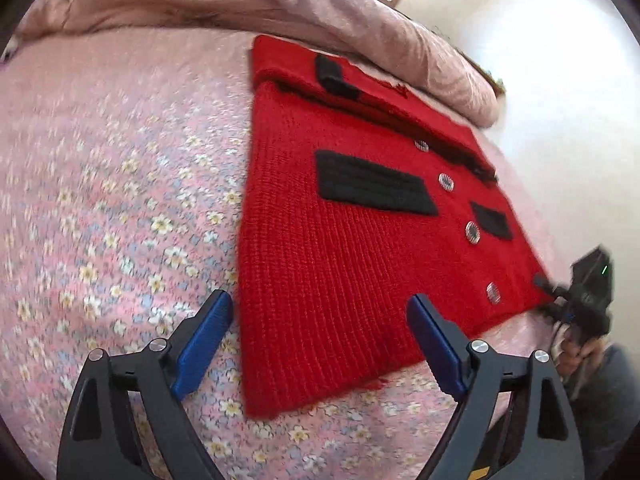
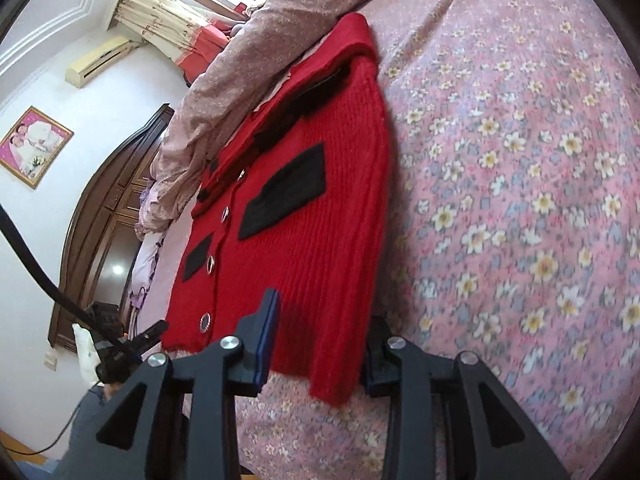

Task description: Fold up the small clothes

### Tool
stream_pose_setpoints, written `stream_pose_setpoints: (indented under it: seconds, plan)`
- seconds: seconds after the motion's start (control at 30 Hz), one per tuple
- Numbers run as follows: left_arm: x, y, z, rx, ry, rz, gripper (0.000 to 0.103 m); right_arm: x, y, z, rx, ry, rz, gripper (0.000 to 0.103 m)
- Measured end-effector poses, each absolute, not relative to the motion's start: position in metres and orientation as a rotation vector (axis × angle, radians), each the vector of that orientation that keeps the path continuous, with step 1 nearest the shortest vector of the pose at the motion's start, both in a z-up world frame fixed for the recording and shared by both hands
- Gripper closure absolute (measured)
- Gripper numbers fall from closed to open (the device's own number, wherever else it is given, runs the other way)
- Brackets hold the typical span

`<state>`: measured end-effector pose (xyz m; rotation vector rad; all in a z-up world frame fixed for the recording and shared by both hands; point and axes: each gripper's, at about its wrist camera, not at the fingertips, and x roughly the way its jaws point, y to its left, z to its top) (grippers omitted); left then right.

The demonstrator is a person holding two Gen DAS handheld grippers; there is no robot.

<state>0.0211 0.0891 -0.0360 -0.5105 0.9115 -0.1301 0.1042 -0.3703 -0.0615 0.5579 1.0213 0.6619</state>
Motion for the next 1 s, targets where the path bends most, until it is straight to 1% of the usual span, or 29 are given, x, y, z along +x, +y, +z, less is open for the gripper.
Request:
stream_pose_setpoints:
  seconds: [0.13,0.17,0.2,0.23,0.27,0.3,0.33,0.43,0.5,0.53,0.57,0.6,0.63,0.73,0.9,1.0]
  plan:
    - [0.024,0.099,-0.037,-0.616,0.886,-0.139,0.019,0.105,-0.365,-0.061,0.544,1.015,0.66,0.069]
    - [0.025,0.102,-0.037,-0.641,0.884,-0.14,0.019,0.106,-0.365,-0.061,0.549,1.012,0.66,0.071]
    - [0.024,0.104,-0.037,-0.662,0.876,-0.144,0.023,0.107,-0.365,-0.061,0.554,1.01,0.656,0.072]
    - [0.023,0.106,-0.038,-0.684,0.872,-0.148,0.04,0.109,-0.365,-0.061,0.56,1.01,0.65,0.076]
    - [0.022,0.109,-0.04,-0.708,0.877,-0.15,0.071,0.112,-0.366,-0.062,0.569,1.014,0.638,0.082]
    - [0.022,0.112,-0.048,-0.749,0.92,-0.144,0.083,0.113,-0.369,-0.063,0.581,1.018,0.627,0.085]
    - [0.02,0.115,-0.053,-0.782,0.934,-0.136,0.092,0.114,-0.37,-0.065,0.594,1.024,0.617,0.09]
    - [0.012,0.127,-0.064,-0.95,0.896,-0.146,0.091,0.115,-0.375,-0.07,0.632,1.034,0.619,0.094]
    - [0.013,0.129,-0.067,-0.989,0.899,-0.148,0.091,0.114,-0.378,-0.072,0.657,1.031,0.623,0.095]
    - [0.014,0.128,-0.065,-0.97,0.908,-0.153,0.091,0.113,-0.379,-0.074,0.668,1.03,0.623,0.096]
    - [0.015,0.124,-0.062,-0.934,0.92,-0.162,0.093,0.112,-0.38,-0.074,0.674,1.025,0.62,0.097]
    - [0.016,0.121,-0.059,-0.905,0.93,-0.162,0.101,0.109,-0.381,-0.073,0.674,1.018,0.616,0.097]
    - [0.017,0.113,-0.055,-0.834,0.957,-0.154,0.102,0.107,-0.382,-0.072,0.671,1.013,0.611,0.097]
    - [0.011,0.102,-0.041,-0.761,0.948,-0.145,0.102,0.097,-0.383,-0.065,0.662,0.989,0.594,0.098]
    - [-0.016,0.107,-0.025,-0.767,0.926,-0.164,0.103,0.079,-0.386,-0.047,0.65,0.956,0.597,0.098]
    - [-0.035,0.111,-0.021,-0.756,0.935,-0.178,0.103,0.063,-0.383,-0.039,0.575,0.965,0.591,0.098]
